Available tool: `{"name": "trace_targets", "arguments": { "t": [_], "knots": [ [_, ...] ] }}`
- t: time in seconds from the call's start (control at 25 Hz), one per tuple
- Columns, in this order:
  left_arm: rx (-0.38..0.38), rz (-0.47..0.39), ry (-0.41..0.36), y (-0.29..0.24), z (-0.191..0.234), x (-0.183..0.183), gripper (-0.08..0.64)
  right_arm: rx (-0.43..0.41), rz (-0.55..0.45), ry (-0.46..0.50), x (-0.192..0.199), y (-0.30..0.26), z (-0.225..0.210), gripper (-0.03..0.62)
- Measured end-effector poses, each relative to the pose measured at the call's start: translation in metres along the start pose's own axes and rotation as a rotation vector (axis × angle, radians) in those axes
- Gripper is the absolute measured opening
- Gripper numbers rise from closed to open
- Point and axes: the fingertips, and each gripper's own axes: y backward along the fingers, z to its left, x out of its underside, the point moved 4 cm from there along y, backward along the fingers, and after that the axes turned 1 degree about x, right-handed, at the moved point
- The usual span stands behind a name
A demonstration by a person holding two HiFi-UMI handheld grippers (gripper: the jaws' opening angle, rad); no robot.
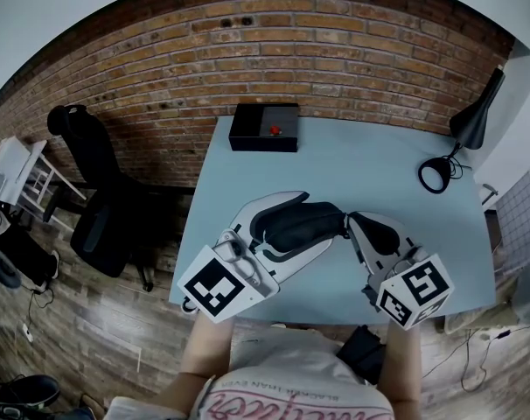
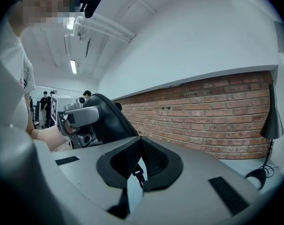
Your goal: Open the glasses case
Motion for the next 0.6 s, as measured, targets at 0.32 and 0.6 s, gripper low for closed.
{"name": "trace_targets", "arguments": {
  "t": [0.32, 0.6],
  "knots": [
    [-0.009, -0.16, 0.065, 0.009, 0.009, -0.009, 0.262, -0.01, 0.013, -0.048, 0.009, -0.001, 0.002, 0.018],
    [0.0, -0.166, 0.171, 0.01, 0.019, -0.003, 0.264, 0.03, 0.017, -0.05, 0.015, -0.001, 0.001, 0.018]
  ]
}}
